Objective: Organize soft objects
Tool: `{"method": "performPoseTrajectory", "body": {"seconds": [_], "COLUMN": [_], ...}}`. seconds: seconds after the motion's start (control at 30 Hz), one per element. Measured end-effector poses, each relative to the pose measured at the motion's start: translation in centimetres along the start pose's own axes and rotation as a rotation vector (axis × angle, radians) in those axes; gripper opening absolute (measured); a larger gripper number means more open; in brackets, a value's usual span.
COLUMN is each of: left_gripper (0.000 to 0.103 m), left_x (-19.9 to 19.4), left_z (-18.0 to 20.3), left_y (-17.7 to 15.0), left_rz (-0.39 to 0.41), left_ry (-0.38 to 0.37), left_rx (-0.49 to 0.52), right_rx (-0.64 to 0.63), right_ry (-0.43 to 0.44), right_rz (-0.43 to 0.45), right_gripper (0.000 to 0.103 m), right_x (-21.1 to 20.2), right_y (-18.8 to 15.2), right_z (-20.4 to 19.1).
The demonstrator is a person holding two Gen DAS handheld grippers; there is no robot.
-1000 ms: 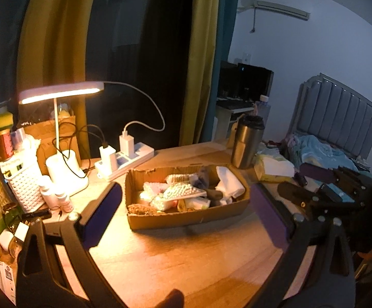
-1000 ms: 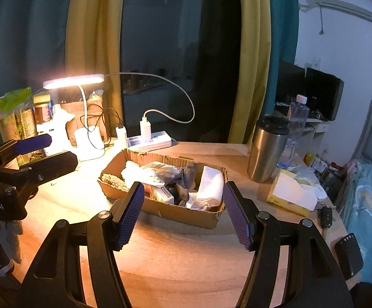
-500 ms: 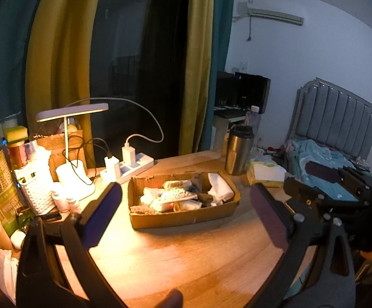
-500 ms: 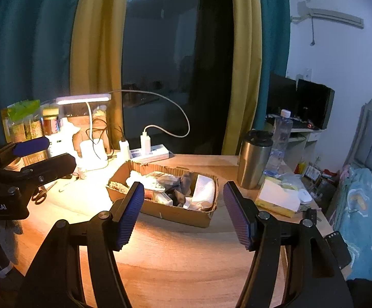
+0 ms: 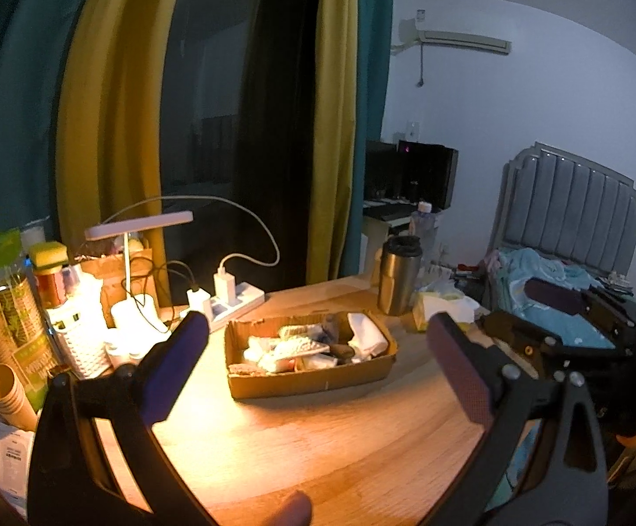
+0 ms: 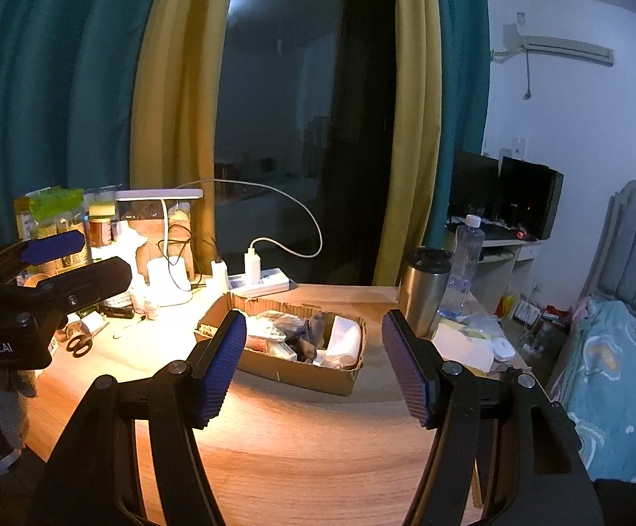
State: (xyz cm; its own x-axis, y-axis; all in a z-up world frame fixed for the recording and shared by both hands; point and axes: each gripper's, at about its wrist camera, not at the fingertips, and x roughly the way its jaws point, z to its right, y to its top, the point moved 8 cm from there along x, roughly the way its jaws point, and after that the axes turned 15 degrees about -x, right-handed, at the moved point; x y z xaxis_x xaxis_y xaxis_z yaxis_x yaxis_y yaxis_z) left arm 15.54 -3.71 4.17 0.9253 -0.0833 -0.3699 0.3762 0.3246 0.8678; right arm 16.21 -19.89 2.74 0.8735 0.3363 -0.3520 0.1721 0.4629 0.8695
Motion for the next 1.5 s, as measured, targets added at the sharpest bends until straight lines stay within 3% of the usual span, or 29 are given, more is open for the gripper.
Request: {"method": "performPoseTrajectory", "body": {"seconds": [1.5], "left_gripper": [0.101], "left_x": [1.4], "left_z": [0.1], "left_y": [2.8], "left_rz": [0.043], "left_ry": [0.051], "left_rx": [-0.006], "right_rx": [0.016], "right_ry": [-0.025], "right_rz": [-0.001], "right_gripper": [0.068], "right_x": [2.0], "right_y": [0.6], "right_z": [2.9]}}
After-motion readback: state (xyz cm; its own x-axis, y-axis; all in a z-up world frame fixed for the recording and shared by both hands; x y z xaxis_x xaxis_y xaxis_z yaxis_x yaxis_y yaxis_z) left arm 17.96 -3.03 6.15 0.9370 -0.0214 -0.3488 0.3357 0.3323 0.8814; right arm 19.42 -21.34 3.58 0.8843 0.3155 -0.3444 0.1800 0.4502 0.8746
